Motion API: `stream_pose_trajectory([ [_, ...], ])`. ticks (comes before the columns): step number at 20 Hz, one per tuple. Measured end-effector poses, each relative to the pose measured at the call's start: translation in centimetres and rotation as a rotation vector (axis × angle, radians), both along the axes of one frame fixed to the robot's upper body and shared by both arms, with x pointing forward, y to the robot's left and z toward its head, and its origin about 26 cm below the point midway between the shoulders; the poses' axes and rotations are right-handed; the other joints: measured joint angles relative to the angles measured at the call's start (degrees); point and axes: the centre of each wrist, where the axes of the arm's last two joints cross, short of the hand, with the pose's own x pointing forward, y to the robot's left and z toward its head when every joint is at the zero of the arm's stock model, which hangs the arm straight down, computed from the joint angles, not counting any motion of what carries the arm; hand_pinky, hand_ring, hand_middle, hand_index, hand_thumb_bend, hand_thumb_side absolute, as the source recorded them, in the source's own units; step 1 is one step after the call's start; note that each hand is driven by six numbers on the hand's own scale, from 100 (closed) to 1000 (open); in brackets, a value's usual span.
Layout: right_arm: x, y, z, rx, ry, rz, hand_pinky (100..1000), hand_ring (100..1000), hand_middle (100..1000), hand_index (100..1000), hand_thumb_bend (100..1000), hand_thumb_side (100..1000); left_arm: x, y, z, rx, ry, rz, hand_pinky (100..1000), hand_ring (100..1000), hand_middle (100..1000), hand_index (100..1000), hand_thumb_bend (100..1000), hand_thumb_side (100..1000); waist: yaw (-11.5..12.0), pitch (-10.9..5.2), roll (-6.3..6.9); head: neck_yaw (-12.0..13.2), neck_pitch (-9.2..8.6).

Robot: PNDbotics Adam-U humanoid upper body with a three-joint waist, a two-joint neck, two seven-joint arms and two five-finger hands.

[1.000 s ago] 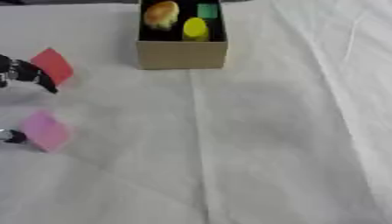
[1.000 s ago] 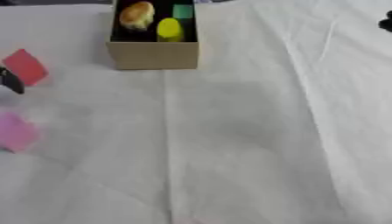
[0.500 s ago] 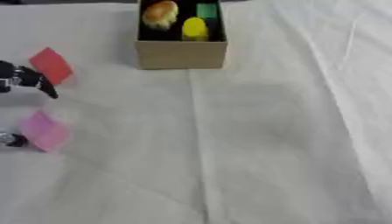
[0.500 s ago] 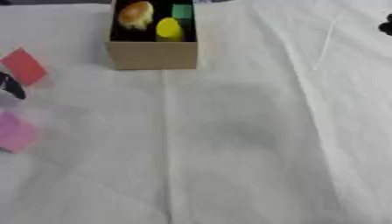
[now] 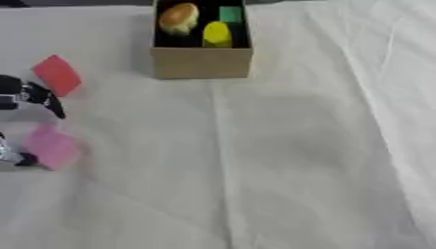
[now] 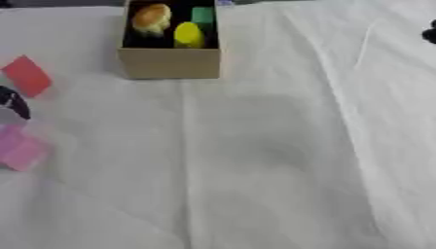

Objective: Pick up objects on the table and place them in the box.

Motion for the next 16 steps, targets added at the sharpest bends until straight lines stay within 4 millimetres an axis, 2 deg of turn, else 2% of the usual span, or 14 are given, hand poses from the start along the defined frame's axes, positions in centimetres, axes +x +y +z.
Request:
stream_pose_trajectory([
  [3,0.0,0.01,-0.02,0.005,0.0,-0.001,732,652,620,757,100,714,0.12,0.05,-0.38,0.005,0.011,0.005,895,812,734,779,417,238,0.0,0.01,-0.05,0.1,-0.01],
  [8,-0.01,-0.01,-0.02,0.012,-0.001,-0.003,732,652,619,757,100,712,0.26,0.0,-0.72,0.011,0.016,0.008,879,783,700,742,284,226,0.0,0.01,-0.13,0.1,-0.03],
  [13,-0.03,-0.05,-0.06,0.02,-0.003,-0.008,731,652,619,756,100,713,0.3,0.06,-0.64,0.009,0.011,0.009,857,739,628,679,131,160,0.0,0.01,-0.25,0.1,-0.04],
  [16,-0.04,-0.08,-0.08,0.021,-0.004,-0.01,731,652,619,756,100,711,0.09,-0.24,0.13,-0.009,-0.018,-0.01,844,724,614,667,100,105,-0.1,0.01,-0.49,-0.1,-0.05],
])
